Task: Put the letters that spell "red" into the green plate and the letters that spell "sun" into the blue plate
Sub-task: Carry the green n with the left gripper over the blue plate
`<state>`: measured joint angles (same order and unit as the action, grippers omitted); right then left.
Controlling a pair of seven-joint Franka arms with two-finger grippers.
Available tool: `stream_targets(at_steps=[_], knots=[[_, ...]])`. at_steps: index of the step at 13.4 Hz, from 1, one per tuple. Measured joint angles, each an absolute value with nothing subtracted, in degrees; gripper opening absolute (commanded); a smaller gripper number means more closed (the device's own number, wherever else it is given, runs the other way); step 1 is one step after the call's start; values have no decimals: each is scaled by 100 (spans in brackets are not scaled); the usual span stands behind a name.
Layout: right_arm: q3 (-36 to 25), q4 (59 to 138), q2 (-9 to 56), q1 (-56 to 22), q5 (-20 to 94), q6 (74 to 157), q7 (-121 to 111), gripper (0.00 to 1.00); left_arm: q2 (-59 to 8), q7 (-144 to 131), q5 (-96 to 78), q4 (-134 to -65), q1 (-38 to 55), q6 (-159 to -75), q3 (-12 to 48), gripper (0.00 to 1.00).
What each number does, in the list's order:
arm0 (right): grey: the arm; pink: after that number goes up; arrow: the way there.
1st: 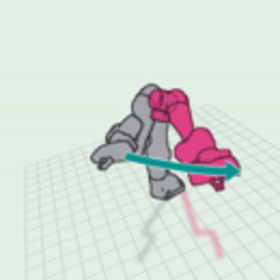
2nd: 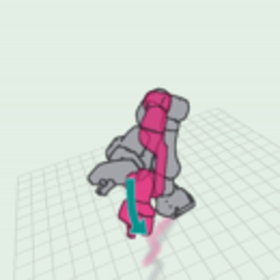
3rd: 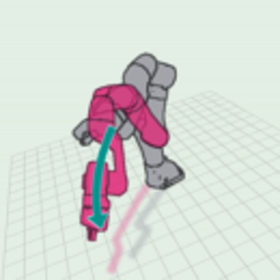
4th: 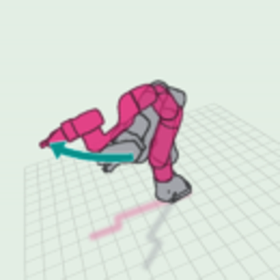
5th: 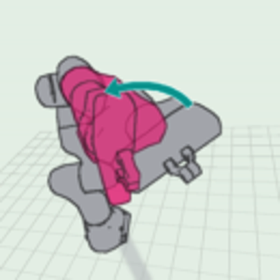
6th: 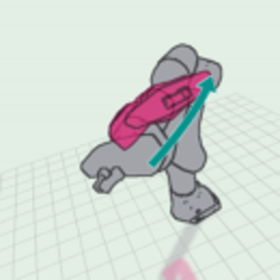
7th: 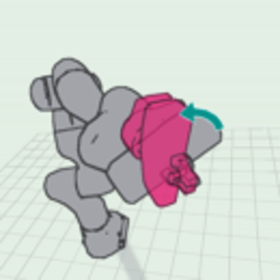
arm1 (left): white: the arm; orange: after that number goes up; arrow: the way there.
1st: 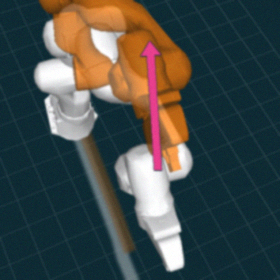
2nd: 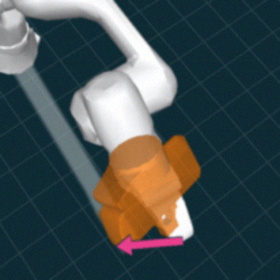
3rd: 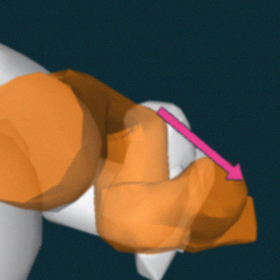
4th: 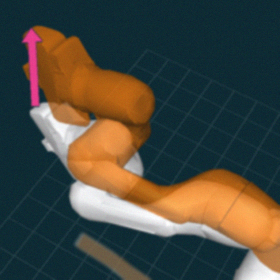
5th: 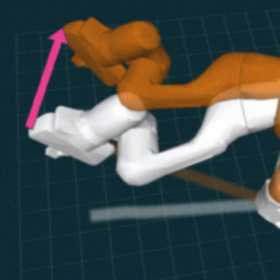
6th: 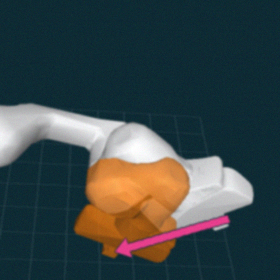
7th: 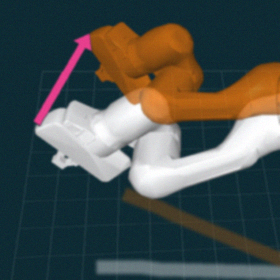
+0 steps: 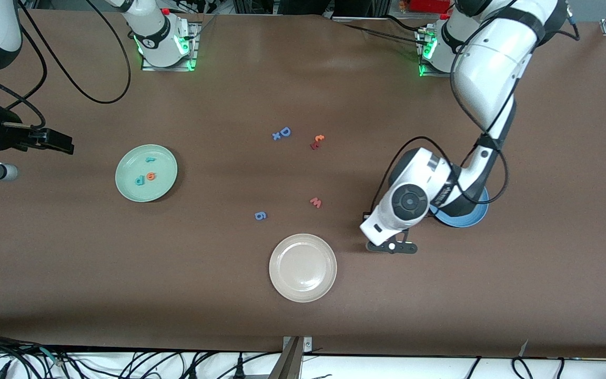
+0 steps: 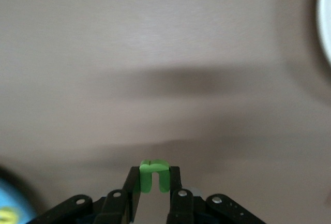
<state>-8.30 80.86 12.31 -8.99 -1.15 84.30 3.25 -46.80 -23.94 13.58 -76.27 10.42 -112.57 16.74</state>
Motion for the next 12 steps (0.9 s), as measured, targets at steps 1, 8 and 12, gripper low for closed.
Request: stream_targets(at_steps=[1, 8, 12], knots=[[-831, 8087, 1231, -899, -115, 8430, 325, 100, -4502, -2163, 1358, -7810, 899, -11222, 1679, 15], [-830, 8089, 1231, -899, -116, 8432, 325, 100, -3234, -810, 1358, -9659, -155, -11724, 1712, 18], [-830, 8089, 1231, -899, -116, 8433, 325, 100, -2921, -465, 1358, -10393, -649, -12085, 1728, 19]])
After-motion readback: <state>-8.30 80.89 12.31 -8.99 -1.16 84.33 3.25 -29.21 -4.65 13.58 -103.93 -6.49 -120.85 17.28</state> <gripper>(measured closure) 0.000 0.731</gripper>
